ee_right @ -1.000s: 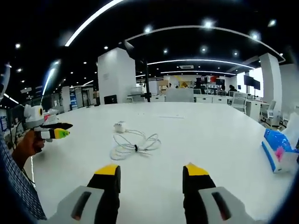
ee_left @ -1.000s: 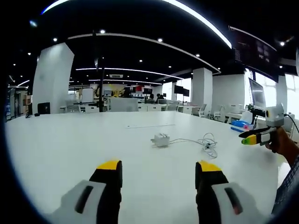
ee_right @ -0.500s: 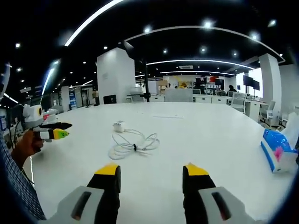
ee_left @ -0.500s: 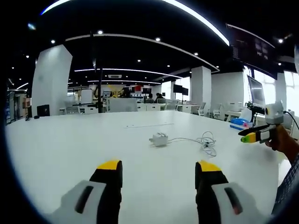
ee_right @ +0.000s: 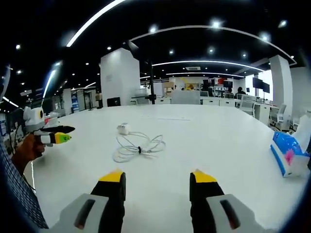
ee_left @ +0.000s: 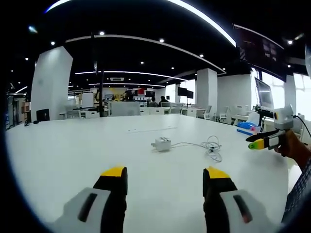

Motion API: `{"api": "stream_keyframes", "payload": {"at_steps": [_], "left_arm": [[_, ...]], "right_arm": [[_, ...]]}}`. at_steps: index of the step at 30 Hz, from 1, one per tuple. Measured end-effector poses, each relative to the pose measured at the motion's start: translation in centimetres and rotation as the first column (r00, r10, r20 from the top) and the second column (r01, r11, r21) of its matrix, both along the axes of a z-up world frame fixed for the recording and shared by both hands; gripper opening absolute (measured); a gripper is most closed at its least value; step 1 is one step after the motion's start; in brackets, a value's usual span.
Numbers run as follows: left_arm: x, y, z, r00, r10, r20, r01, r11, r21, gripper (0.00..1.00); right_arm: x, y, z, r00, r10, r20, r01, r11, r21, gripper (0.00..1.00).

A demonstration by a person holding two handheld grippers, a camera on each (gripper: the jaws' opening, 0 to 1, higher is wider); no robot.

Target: Plug the desk Type‑C cable into the charger adapter.

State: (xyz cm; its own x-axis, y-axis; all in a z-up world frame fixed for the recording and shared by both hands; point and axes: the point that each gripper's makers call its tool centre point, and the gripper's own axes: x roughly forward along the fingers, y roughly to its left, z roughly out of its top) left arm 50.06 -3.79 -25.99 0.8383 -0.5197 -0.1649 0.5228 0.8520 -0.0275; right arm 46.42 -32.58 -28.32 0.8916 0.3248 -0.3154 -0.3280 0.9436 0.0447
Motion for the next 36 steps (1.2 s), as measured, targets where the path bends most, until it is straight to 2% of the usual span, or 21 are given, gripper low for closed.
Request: {"api": "stream_keyframes", "payload": {"at_steps": [6,20,36], "left_arm": [[-0.3,-0.5,-0.3,1.0,-0.008,0.0,0.008,1.0,0.028,0.63],[-0.2,-1.6,-0.3,0.999,-0.034,-0.007,0.035,0.999,0.024,0.62],[0.0,-1.7,-0.4,0.999,-0.032,-0.01,0.033,0.999,0.023,0.62]], "right_arm": [[-0.1,0.2,-0.2,1.0,0.007,-0.005,-0.007,1.0,-0.004,0.54],[-0.1,0.2,-0.5,1.0,0.016,-0.012,-0.016,1.0,-0.012,0.54],[-0.1,0.2,-0.3,1.0,0.013,-0.009,-0.013,1.0,-0.014,0.54]]}}
